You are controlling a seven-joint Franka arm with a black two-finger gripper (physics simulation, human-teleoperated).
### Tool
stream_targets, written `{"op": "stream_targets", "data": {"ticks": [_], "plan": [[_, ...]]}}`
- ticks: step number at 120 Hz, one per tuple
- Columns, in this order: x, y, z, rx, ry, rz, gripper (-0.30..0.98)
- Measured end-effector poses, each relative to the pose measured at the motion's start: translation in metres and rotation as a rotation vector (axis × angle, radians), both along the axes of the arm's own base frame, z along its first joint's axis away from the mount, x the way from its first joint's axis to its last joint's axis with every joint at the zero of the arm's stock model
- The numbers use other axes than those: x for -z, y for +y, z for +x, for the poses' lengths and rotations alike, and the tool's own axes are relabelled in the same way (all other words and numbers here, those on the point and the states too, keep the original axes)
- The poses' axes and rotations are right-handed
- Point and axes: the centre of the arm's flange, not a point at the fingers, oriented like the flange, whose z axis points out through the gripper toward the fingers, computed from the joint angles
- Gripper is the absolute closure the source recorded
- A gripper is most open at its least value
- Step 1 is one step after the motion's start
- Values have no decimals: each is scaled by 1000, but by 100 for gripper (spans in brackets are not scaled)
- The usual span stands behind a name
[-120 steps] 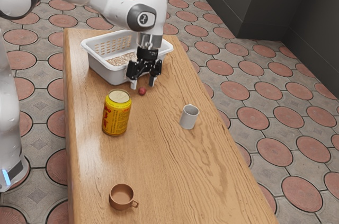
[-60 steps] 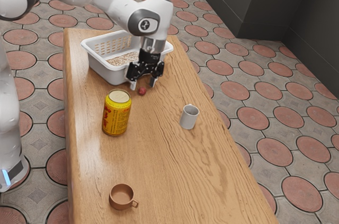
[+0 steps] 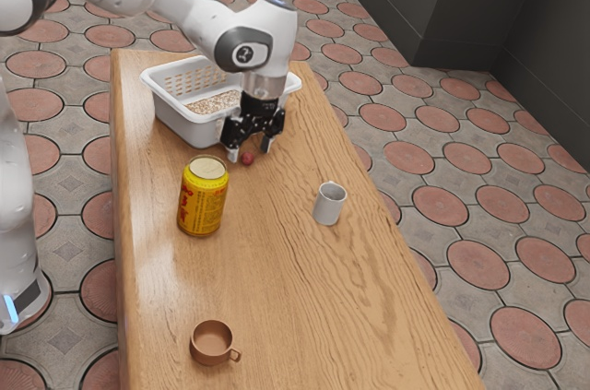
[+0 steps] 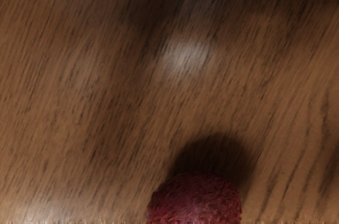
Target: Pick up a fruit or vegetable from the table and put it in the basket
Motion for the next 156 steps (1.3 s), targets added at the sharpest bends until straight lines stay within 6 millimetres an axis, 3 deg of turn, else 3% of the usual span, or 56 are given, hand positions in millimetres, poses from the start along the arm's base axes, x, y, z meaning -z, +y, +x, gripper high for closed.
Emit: {"op": "stream_targets", "data": {"ticks": [66,156], "plan": [[8,3,-8,-73,-8,9,0],[26,17,7,-112,-32,25,1]]}}
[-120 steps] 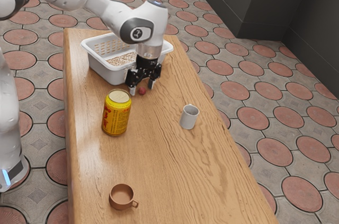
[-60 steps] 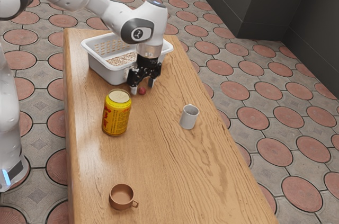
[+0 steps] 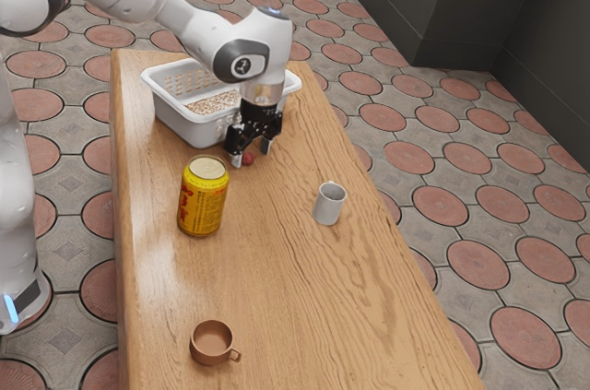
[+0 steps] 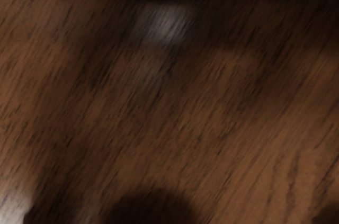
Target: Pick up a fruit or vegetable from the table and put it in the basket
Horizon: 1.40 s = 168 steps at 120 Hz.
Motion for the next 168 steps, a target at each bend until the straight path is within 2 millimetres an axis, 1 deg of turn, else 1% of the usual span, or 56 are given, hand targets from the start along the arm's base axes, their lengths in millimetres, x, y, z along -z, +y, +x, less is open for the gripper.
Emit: {"op": "stream_targets", "data": {"ticks": [19,36,48,52,60,71,76,81,101,117,136,144,152,160,168], "plan": [[2,0,1,-1,-2,1,1],[5,1,3,-4,-3,4,-9],[5,0,3,-8,-7,4,-10],[5,0,3,-9,-8,4,-8],[3,-1,4,-9,-12,3,-3],[0,0,3,-12,-20,3,12],[-1,0,3,-14,-21,3,17],[-1,1,2,-16,-22,3,19],[-2,0,3,-17,-24,1,23],[-4,1,2,-19,-28,2,41],[-8,1,1,-22,-35,4,53],[-17,0,1,-20,-52,8,56],[-35,0,3,-18,-86,17,56],[-63,-1,3,-13,-132,27,56],[-102,0,-1,-4,-181,53,56]]}}
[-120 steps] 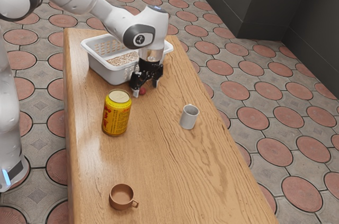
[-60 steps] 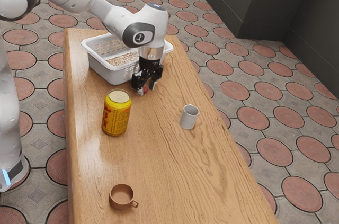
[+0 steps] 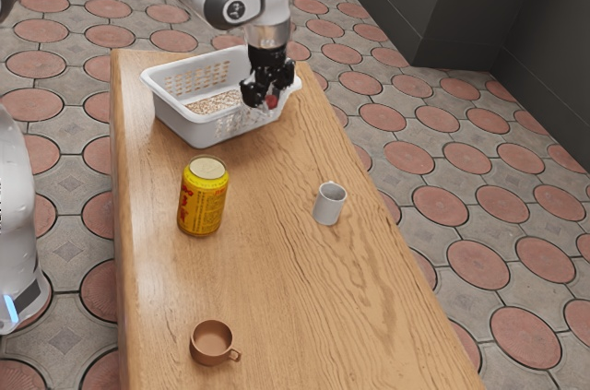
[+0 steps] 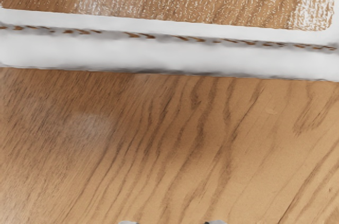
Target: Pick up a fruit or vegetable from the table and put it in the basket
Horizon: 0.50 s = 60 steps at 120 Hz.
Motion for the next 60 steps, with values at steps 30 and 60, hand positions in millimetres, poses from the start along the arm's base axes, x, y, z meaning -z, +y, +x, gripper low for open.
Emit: {"op": "stream_targets", "data": {"ticks": [30,60], "plan": [[-55,67,-53,-146,2,36,56],[-49,120,-68,-243,41,8,23]]}}
